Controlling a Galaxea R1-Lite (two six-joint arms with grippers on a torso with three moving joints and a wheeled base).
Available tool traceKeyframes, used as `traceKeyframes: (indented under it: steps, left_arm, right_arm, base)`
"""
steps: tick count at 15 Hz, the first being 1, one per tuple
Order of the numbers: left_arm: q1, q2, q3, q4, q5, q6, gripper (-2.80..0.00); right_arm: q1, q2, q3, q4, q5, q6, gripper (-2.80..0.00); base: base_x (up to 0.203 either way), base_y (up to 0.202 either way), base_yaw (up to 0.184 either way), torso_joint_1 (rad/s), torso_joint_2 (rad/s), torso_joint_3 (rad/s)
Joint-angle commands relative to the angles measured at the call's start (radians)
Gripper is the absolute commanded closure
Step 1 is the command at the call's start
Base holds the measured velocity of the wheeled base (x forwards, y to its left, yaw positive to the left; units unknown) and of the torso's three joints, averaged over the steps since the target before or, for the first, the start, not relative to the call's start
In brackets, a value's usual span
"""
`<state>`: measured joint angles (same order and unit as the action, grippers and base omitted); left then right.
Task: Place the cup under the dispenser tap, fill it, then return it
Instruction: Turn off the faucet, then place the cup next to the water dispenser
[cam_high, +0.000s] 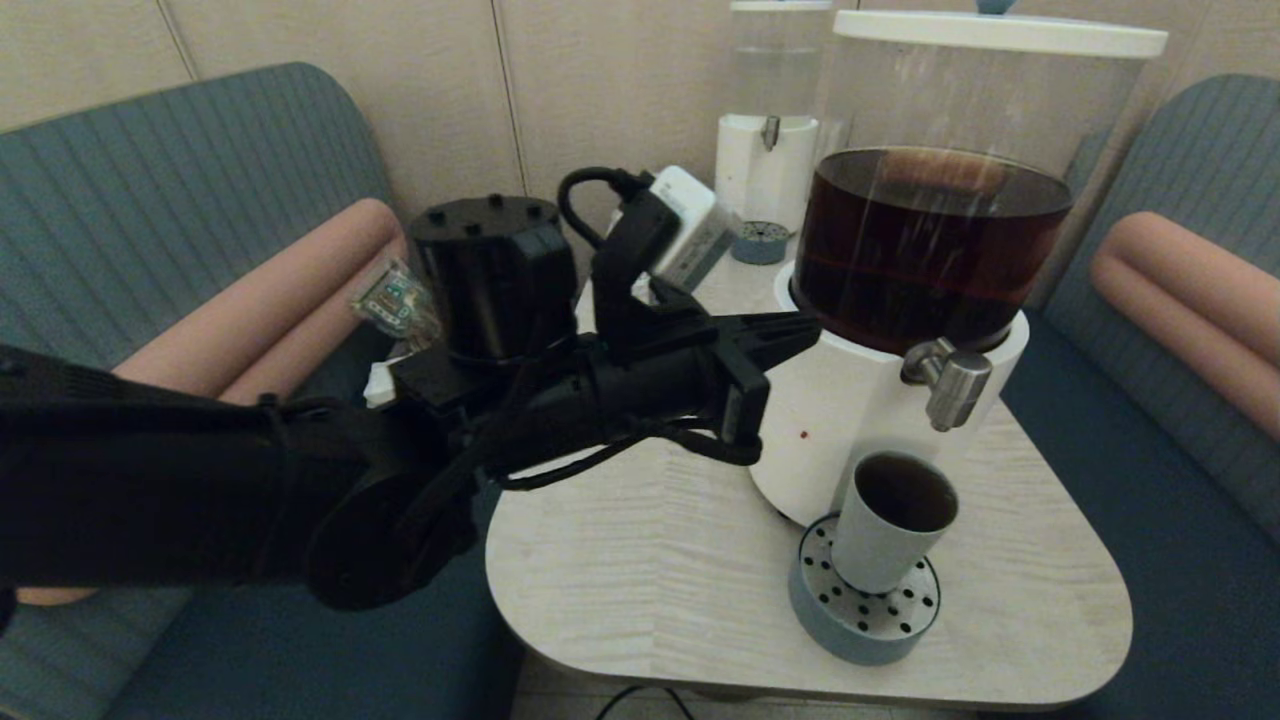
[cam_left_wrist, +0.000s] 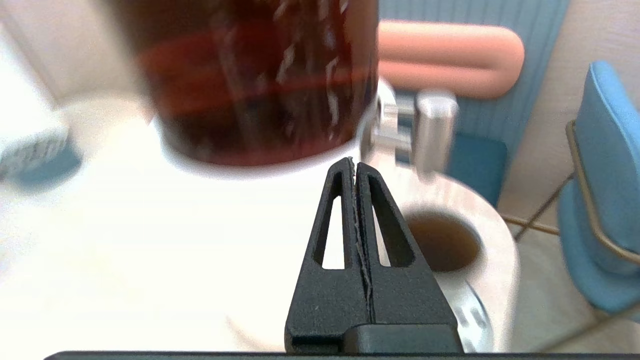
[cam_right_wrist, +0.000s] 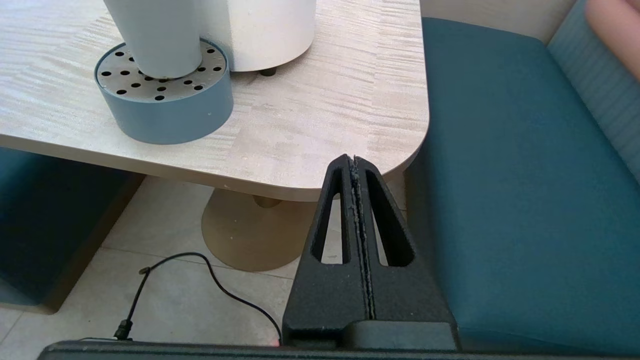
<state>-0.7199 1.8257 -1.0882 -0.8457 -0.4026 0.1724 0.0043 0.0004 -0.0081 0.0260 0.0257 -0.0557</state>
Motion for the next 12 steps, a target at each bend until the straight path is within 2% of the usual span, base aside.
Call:
traceKeyframes:
  steps: [1, 4, 6, 9, 12]
  left_arm:
    - [0.029, -0.168, 0.15, -0.006, -0.002, -0.03, 0.0]
    - [0.066, -0.355, 0.409, -0.015, -0.005, -0.134, 0.0]
    - [0.076, -0.426, 0.534, -0.05, -0.001, -0.19, 0.0]
    - [0.081, -0.424, 0.633, -0.202, 0.046, -0.194, 0.0]
    - [0.08, -0.341, 0.756, -0.404, 0.059, -0.187, 0.0]
  right_arm:
    - [0.0, 0.0, 0.0, 0.0, 0.0, -0.001, 0.0]
    - [0.0, 0.0, -0.001, 0.0, 0.0, -0.001, 0.0]
    - [0.0, 0.0, 0.0, 0.0, 0.0, -0.001, 0.0]
    - [0.0, 0.0, -0.001, 0.0, 0.0, -0.001, 0.0]
    - [0.0, 0.0, 0.0, 0.0, 0.0, -0.001, 0.0]
  base:
    - [0.0, 0.0, 0.0, 0.0, 0.0, 0.0]
    - [0.0, 0.0, 0.0, 0.0, 0.0, 0.0]
    - [0.0, 0.0, 0.0, 0.0, 0.0, 0.0]
    - [0.0, 0.0, 0.0, 0.0, 0.0, 0.0]
    - [0.0, 0.0, 0.0, 0.0, 0.0, 0.0]
